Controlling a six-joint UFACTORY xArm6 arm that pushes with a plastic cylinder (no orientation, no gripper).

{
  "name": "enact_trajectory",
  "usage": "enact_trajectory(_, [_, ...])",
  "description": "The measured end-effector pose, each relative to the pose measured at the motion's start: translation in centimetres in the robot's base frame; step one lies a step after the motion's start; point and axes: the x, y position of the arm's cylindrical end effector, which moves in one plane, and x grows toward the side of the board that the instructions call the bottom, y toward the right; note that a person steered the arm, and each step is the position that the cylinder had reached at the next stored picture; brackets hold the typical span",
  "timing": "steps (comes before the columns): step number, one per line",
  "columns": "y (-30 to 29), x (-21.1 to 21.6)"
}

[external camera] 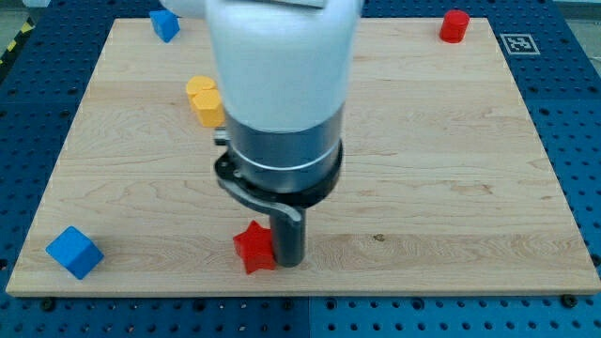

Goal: Place the red star left to the green star

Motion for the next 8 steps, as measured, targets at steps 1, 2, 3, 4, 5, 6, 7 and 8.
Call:
enact_trajectory(1, [0.0, 0.8])
enact_trajectory(2, [-0.1, 2.4])
enact_trajectory(3, [-2.9, 2.2])
enact_trajectory(4, [-6.0, 1.2])
enact_trajectory(5, [-6.0, -0.8])
enact_trajectory(6, [-6.0, -2.6])
enact_trajectory(7, [-6.0, -3.6])
enact_trajectory(8, [-6.0, -5.8])
